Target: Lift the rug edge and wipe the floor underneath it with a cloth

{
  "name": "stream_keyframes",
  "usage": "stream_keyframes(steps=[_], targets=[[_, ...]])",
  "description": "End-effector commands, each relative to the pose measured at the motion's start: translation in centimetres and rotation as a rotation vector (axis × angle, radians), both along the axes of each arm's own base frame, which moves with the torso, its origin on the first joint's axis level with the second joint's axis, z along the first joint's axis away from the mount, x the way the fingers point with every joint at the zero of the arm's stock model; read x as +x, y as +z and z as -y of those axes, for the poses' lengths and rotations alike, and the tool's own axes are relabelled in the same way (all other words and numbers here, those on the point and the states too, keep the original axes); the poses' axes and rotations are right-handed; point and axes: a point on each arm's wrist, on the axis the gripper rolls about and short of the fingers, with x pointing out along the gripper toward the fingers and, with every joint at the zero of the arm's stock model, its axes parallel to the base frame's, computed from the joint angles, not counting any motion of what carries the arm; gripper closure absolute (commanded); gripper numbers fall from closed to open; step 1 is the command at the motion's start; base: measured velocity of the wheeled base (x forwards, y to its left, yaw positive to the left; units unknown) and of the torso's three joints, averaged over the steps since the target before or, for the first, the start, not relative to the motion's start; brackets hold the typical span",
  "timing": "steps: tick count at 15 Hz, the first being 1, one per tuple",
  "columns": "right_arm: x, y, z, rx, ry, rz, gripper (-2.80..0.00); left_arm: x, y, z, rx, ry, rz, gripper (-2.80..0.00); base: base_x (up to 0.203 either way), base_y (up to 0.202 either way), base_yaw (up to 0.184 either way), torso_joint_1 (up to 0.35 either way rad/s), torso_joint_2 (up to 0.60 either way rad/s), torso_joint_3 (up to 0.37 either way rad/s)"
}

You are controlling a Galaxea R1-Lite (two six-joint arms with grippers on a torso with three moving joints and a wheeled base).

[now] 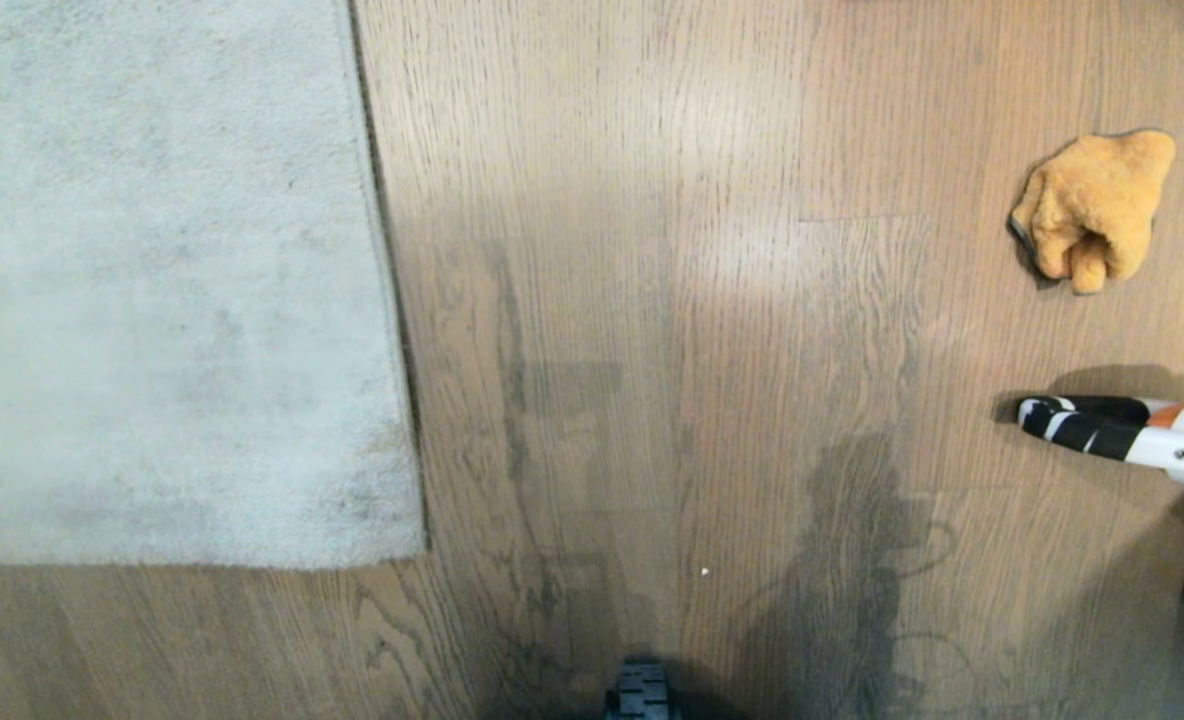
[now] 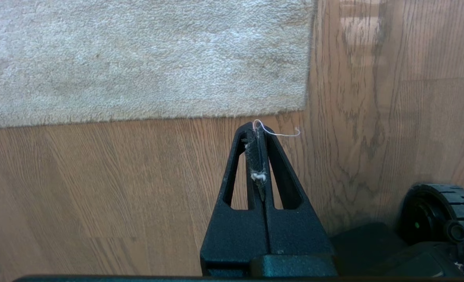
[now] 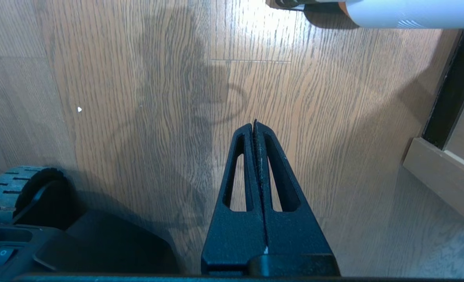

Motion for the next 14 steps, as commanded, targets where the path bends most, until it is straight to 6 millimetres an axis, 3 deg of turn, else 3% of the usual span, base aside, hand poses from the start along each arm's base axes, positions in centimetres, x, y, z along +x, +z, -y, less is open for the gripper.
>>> stream_keyframes(steps=[1, 14], targets=[[-0.01, 0.01, 0.00, 0.011, -0.001, 0.003, 0.00, 0.00, 0.01, 0.00, 0.000, -0.001, 0.001, 0.00, 0.000, 0.000, 0.000, 0.000, 0.00, 0.000], [-0.01, 0.01, 0.01, 0.071, -0.004, 0.003, 0.00, 0.00, 0.01, 0.00, 0.000, 0.001, 0.001, 0.00, 0.000, 0.000, 0.000, 0.000, 0.00, 0.000]])
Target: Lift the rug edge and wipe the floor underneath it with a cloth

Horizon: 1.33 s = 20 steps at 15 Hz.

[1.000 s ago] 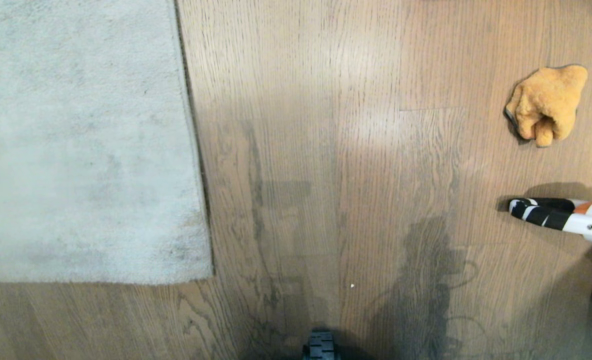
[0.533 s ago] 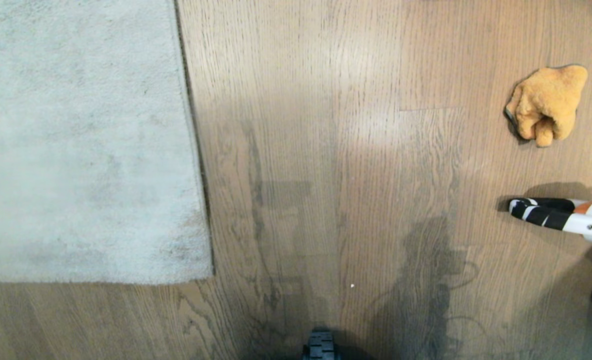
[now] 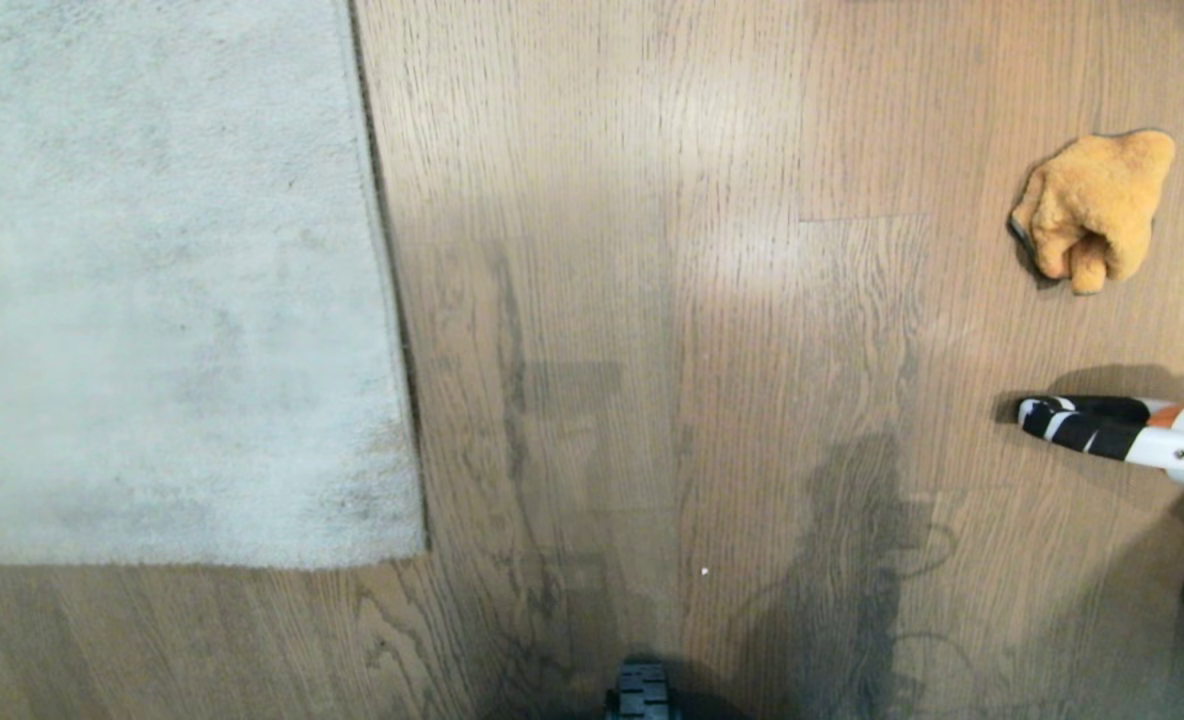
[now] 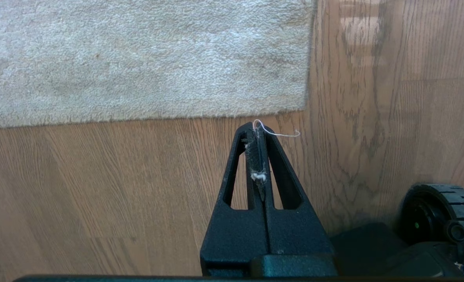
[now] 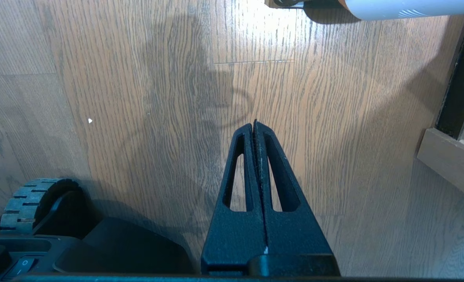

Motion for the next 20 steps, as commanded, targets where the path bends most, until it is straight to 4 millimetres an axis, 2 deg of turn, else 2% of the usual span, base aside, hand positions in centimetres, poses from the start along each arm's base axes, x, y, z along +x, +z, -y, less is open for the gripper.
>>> stream_keyframes(steps=[1, 20], targets=[[0.03, 0.01, 0.00, 0.000, -0.001, -0.004, 0.00, 0.00, 0.00, 0.00, 0.000, 0.000, 0.001, 0.00, 0.000, 0.000, 0.000, 0.000, 0.00, 0.000], [0.03, 0.01, 0.00, 0.000, 0.001, -0.004, 0.00, 0.00, 0.00, -0.02, -0.038, 0.007, 0.001, 0.00, 0.000, 0.000, 0.000, 0.000, 0.00, 0.014]])
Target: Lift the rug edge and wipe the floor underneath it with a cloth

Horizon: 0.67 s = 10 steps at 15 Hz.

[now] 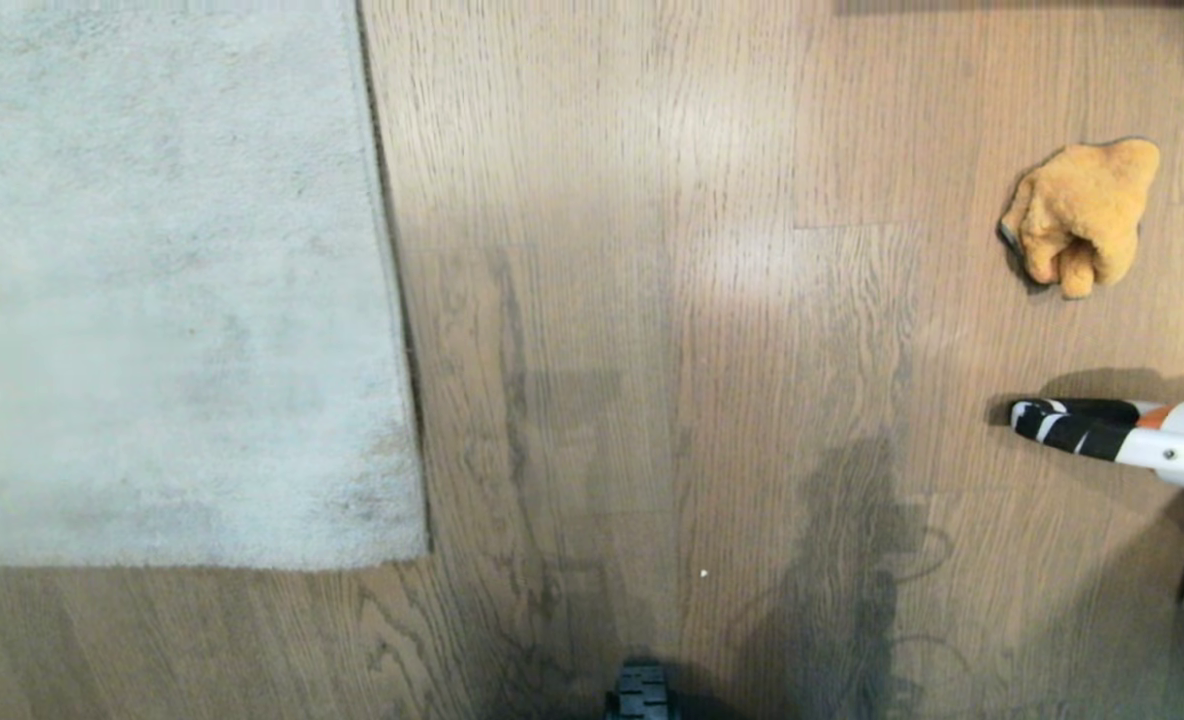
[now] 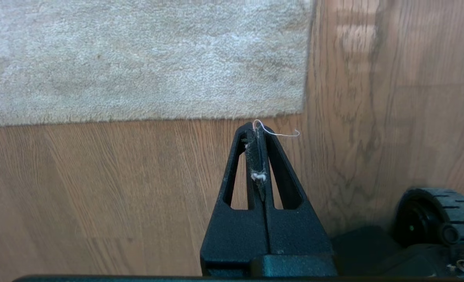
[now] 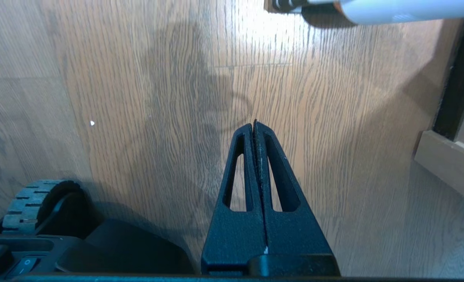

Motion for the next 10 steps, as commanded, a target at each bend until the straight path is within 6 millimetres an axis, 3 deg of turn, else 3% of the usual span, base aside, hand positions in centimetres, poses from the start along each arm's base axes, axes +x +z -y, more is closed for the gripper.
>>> stream_keyframes(steps=[1, 10], targets=[[0.01, 0.00, 0.00, 0.000, -0.001, -0.002, 0.00, 0.00, 0.00, -0.01, -0.015, 0.004, 0.000, 0.00, 0.000, 0.000, 0.000, 0.004, 0.00, 0.163], [0.01, 0.00, 0.00, 0.000, 0.000, -0.002, 0.00, 0.00, 0.00, -0.01, -0.015, 0.004, 0.000, 0.00, 0.000, 0.000, 0.000, 0.001, 0.00, 0.200]])
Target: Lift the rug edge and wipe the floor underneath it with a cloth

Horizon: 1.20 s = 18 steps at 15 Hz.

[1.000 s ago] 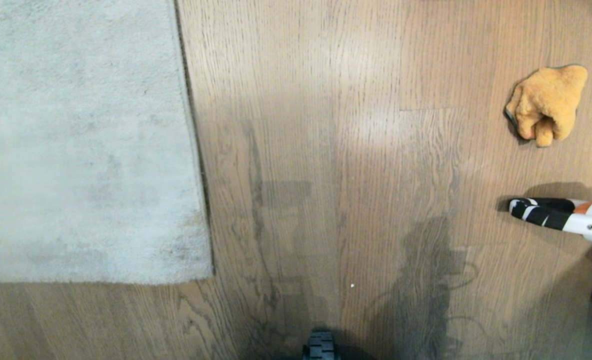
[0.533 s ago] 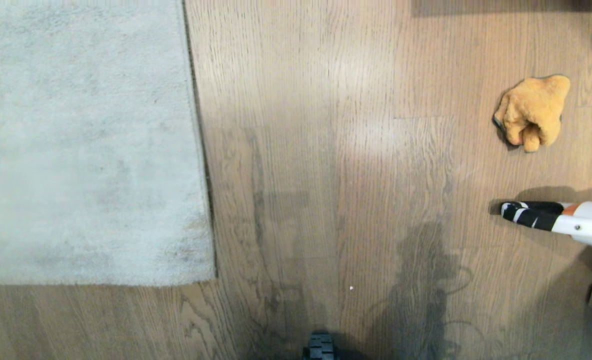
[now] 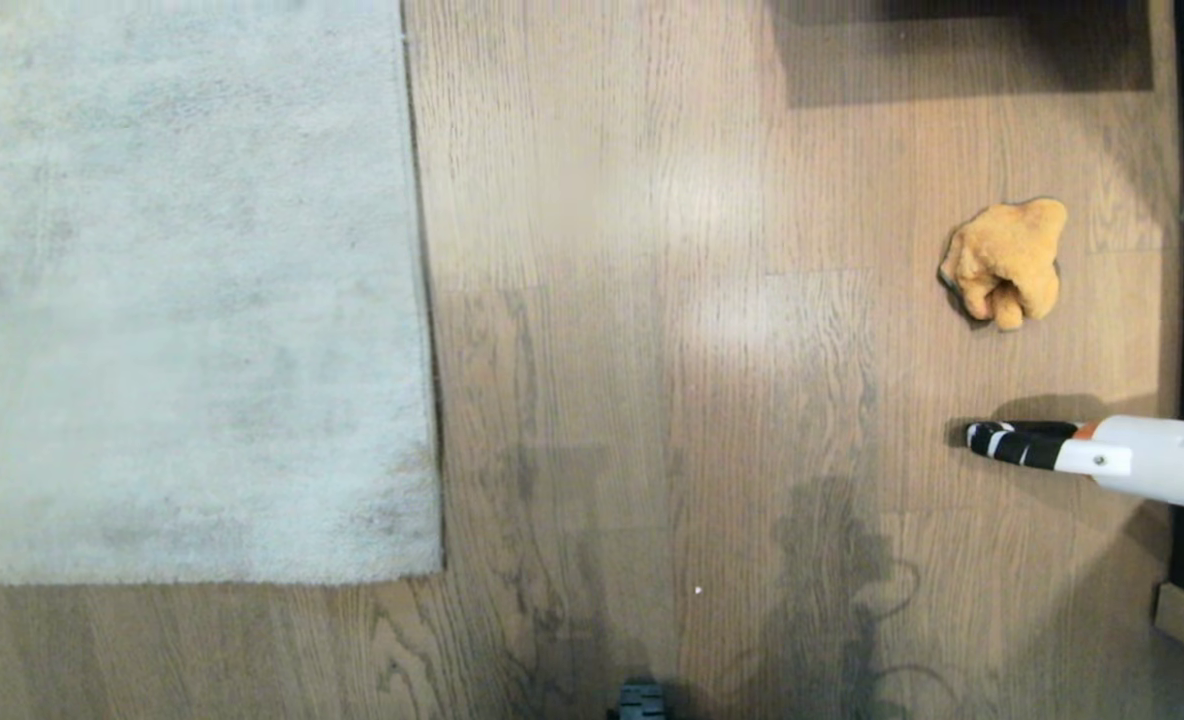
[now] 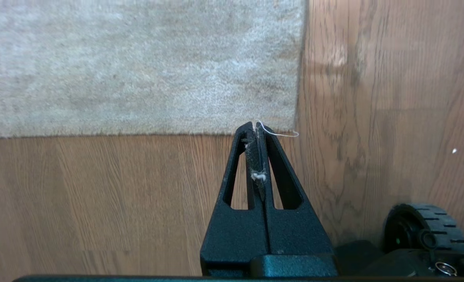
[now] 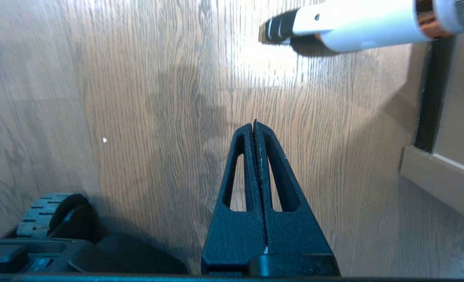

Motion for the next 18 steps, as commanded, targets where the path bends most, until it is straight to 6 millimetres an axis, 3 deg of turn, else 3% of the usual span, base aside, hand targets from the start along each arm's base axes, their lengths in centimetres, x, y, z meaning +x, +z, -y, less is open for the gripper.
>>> stream_keyframes(steps=[1, 18], targets=[[0.01, 0.01, 0.00, 0.000, 0.001, -0.001, 0.00, 0.00, 0.01, 0.00, 0.000, 0.000, 0.001, 0.00, 0.000, 0.000, 0.000, 0.002, 0.00, 0.197], [0.01, 0.01, 0.00, 0.000, 0.001, -0.001, 0.00, 0.01, 0.00, 0.02, 0.000, -0.008, -0.001, 0.00, 0.000, 0.000, 0.000, 0.002, 0.00, 0.201]])
